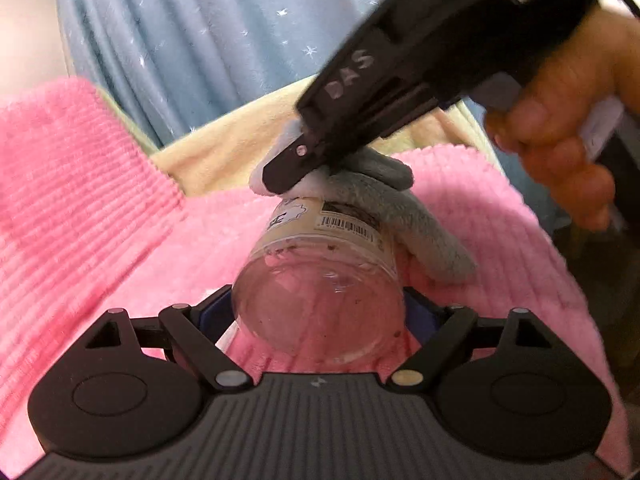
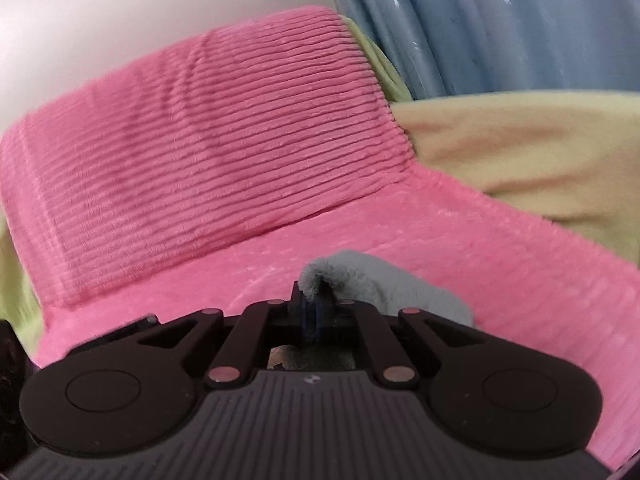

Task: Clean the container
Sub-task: 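Rub the cloth around the jar's bottom edge with the right tool, then wipe the jar's labelled side near its bottom with the right tool's cloth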

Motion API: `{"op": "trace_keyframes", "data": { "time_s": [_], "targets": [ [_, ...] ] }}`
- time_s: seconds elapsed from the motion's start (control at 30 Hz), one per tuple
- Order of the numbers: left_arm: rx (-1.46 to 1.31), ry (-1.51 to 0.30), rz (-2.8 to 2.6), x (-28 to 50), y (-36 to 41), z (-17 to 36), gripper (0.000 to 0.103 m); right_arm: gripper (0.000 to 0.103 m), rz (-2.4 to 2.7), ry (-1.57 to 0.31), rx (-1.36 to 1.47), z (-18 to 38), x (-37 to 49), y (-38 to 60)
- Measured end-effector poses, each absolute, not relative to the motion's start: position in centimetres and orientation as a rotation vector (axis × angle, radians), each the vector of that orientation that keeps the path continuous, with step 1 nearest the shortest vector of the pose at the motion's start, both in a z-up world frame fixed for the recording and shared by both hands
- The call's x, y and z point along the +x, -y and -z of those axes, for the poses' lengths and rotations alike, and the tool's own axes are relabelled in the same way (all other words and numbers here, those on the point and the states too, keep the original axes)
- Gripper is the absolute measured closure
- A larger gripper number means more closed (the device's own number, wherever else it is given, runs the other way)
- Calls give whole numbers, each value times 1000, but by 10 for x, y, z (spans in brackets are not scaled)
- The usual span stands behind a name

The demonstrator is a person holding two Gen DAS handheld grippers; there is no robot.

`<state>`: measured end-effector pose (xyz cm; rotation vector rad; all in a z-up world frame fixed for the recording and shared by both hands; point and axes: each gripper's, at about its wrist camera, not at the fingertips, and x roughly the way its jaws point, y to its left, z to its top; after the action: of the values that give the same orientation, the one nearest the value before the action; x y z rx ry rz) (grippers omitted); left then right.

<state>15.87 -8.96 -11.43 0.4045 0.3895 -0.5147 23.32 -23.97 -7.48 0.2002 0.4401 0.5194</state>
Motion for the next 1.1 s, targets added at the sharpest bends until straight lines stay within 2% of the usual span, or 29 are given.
{"op": "trace_keyframes", "data": {
  "time_s": [0.17,0.3,0.6,0.8,1.1],
  "targets": [
    [120,-487,563,174,61,110,13,101,-523,-430,157,73,229,232],
    [85,-501,574,177,57,110,16,101,-516,-430,159,72,229,233],
    [442,-388,486,164,86,116,16,100,-739,-473,114,69,213,207],
    [560,-343,481,155,99,120,16,101,-544,-446,177,70,229,234],
    [213,-457,563,177,70,108,14,101,-505,-427,148,70,228,234]
  ]
}}
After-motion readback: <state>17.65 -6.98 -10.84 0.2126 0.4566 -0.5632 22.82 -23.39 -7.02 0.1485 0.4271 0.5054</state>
